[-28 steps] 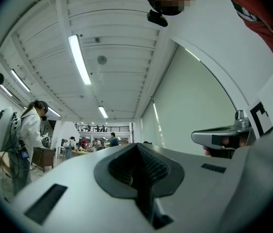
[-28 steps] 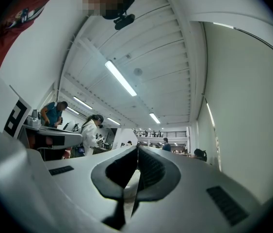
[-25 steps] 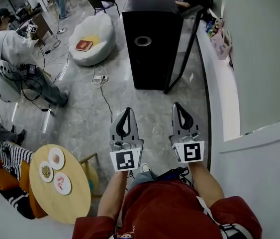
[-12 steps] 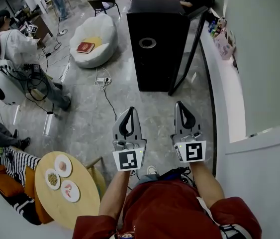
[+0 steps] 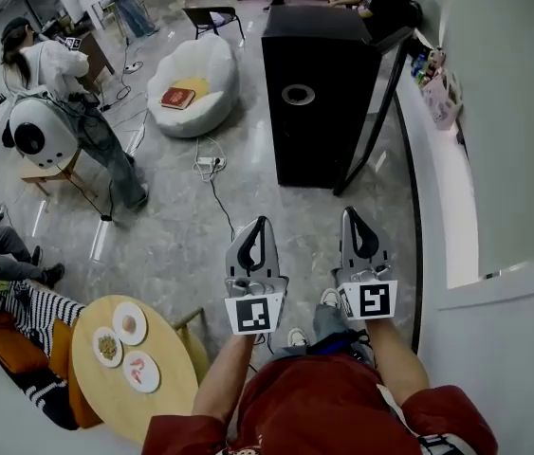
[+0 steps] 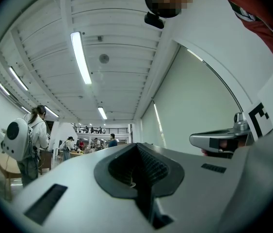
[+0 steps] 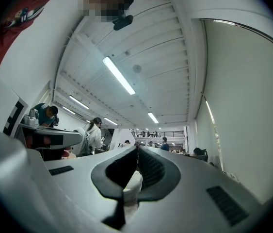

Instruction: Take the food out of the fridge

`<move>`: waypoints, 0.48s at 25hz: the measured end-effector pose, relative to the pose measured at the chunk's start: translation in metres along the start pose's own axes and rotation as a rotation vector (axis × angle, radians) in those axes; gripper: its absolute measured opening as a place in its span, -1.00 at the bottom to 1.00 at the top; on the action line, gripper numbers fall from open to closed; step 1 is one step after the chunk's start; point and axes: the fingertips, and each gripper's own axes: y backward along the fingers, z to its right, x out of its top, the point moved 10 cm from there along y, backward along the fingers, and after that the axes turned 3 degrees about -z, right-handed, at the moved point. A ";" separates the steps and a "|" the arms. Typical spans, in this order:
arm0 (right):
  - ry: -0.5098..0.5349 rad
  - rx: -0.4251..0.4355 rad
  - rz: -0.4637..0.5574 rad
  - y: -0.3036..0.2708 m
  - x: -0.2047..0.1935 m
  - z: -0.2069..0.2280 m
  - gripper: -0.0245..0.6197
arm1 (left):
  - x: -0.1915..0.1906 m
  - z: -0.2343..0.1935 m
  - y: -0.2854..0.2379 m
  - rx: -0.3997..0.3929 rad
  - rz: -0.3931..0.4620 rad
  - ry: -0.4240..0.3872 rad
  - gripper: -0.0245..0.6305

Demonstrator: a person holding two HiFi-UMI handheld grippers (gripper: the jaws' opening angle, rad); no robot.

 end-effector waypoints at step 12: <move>-0.003 0.025 0.010 -0.058 -0.012 0.023 -0.85 | -0.013 -0.016 -0.055 0.030 0.012 -0.011 -0.89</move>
